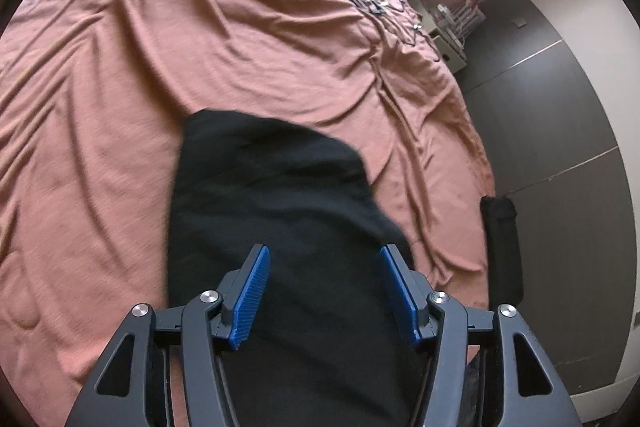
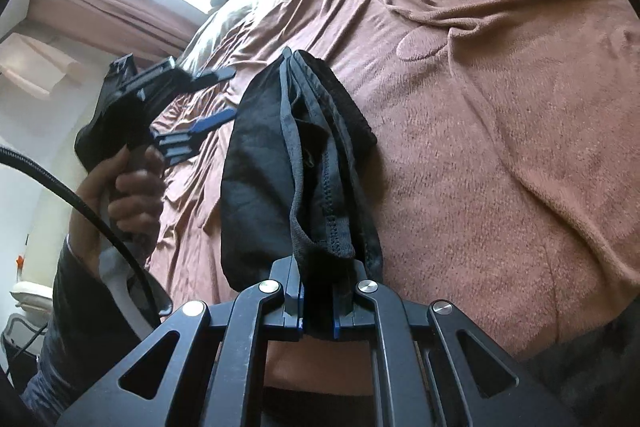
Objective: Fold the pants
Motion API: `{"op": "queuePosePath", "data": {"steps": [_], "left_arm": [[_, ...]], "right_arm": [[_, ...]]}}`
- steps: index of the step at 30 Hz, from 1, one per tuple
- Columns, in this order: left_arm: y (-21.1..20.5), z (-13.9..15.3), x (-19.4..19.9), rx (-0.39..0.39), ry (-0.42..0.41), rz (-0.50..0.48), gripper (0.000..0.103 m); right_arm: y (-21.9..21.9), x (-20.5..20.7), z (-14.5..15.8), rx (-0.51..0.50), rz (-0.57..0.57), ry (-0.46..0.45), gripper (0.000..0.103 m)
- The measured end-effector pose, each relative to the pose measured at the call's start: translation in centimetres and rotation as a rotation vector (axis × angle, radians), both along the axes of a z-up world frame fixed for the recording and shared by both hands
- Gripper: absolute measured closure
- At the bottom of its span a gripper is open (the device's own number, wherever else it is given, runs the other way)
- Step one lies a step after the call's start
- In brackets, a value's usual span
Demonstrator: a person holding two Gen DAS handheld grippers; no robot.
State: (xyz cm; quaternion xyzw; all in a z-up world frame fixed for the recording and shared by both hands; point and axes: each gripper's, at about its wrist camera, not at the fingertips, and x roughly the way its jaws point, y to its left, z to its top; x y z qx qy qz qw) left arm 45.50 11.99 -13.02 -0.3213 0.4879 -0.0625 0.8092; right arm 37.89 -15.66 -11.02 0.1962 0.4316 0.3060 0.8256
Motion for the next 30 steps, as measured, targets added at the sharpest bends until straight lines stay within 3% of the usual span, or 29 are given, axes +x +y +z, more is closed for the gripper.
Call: {"op": "queuePosePath", "data": {"steps": [6,10,12,14,15,26,30], "left_arm": [[1.2,-0.9,-3.4,0.023,0.031,-0.014,0.044],[1.3,-1.8,-5.2,0.014,0.058,-0.029,0.044],[1.1,-2.0,-6.0,0.009,0.065,-0.043,0.044],[0.9,-2.3,-6.7,0.0,0.072,-0.055,0.044],[0.8,-2.5,-6.9,-0.005,0.076,-0.058,0.044],[0.9,-3.7,-9.1,-0.059,0.114,-0.038,0.044],[1.1,-4.5,-9.9,-0.084,0.131,-0.024,0.044]], "right_arm": [[-0.1,-0.7,-0.3,-0.005,0.013,0.034,0.097],[-0.6,-0.9,-0.2,-0.036,-0.006,0.054,0.09],[-1.0,-1.1,0.2,-0.052,-0.012,0.05,0.069],[-1.5,-1.3,1.0,-0.054,-0.026,0.022,0.054],[-1.7,-1.4,1.5,-0.058,-0.027,0.002,0.052],[0.4,1.2,4.2,-0.138,0.049,-0.111,0.052],[2.3,2.9,4.1,-0.173,0.094,-0.14,0.062]]}}
